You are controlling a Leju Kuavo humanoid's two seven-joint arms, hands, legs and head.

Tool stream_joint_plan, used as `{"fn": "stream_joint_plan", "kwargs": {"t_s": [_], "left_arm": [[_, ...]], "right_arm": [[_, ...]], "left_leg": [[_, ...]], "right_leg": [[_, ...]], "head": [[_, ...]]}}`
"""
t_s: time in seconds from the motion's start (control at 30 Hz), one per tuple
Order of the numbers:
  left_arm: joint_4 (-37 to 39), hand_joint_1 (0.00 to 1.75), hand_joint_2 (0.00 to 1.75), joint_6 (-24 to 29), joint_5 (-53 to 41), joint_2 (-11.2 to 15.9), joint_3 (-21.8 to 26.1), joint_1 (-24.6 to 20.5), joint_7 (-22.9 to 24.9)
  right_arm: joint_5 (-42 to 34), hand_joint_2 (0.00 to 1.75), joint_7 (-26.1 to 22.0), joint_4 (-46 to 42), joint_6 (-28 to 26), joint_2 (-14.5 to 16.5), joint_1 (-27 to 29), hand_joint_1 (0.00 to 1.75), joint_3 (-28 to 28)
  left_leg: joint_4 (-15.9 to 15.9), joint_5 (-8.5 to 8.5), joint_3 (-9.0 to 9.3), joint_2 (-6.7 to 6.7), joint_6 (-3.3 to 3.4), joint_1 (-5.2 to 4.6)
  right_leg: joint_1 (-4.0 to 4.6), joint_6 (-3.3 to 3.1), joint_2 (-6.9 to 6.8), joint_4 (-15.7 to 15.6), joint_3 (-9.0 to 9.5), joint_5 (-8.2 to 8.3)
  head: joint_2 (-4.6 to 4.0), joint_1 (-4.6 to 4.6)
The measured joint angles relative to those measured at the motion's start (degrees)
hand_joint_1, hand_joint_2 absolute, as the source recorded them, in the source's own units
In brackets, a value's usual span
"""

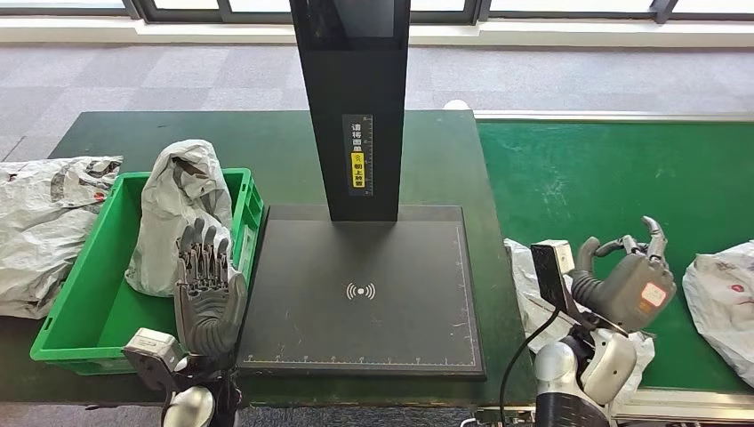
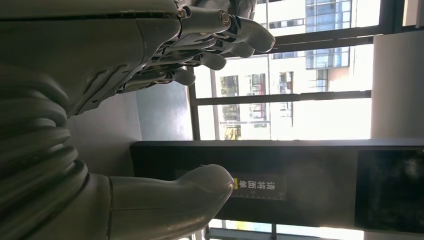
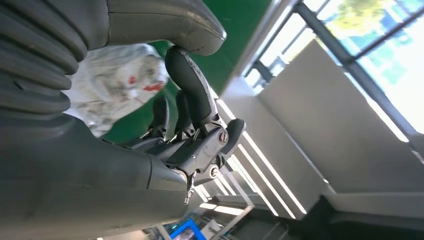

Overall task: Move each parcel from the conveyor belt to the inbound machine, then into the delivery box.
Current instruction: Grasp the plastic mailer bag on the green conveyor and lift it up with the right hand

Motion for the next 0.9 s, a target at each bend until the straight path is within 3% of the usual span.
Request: {"fn": "stream_joint_plan", "kwargs": {"t_s": [0.1,0.37,0.6,0.77,0.9], "left_arm": [[0.6,0.00,1.75,0.1,-0.2,0.0,0.0,-0.1,0.0],[1.5,0.00,1.75,0.4,-0.3,0.0,0.0,-0.2,0.0],[1.8,0.00,1.75,0.5,-0.3,0.0,0.0,-0.2,0.0],[1.8,0.00,1.75,1.1,-1.0,0.0,0.0,-0.2,0.0],[1.8,0.00,1.75,1.2,-1.2,0.0,0.0,-0.2,0.0]], "right_arm": [[4.5,0.00,4.1,2.9,-0.1,-0.2,0.0,0.00,-3.0],[10.3,0.00,8.9,10.9,-0.3,-0.3,-0.6,0.00,-12.6],[11.1,0.00,9.7,13.7,0.0,-0.3,-0.7,0.00,-14.7],[11.3,0.00,15.1,18.6,4.3,-1.2,-1.4,0.00,-16.1],[11.2,0.00,15.6,21.7,4.8,-1.8,-1.6,0.00,-16.6]], "left_leg": [[0.0,-0.01,-0.01,-0.01,0.01,-0.01],[0.0,-0.01,-0.02,0.00,0.01,0.00],[0.0,-0.01,-0.02,0.00,0.01,0.00],[0.0,-0.01,-0.03,-0.01,0.01,-0.01],[0.0,-0.01,-0.03,0.00,0.01,-0.01]], "right_leg": [[0.00,0.00,-0.02,0.0,0.02,0.00],[0.00,0.00,-0.03,0.0,0.00,0.01],[0.01,0.00,-0.02,0.0,-0.01,0.00],[0.00,0.01,-0.02,0.0,0.01,0.00],[-0.01,0.01,-0.02,0.0,0.00,0.01]], "head": [[0.00,0.01],[0.00,0.02],[0.00,0.02],[0.00,0.02],[0.00,0.02]]}}
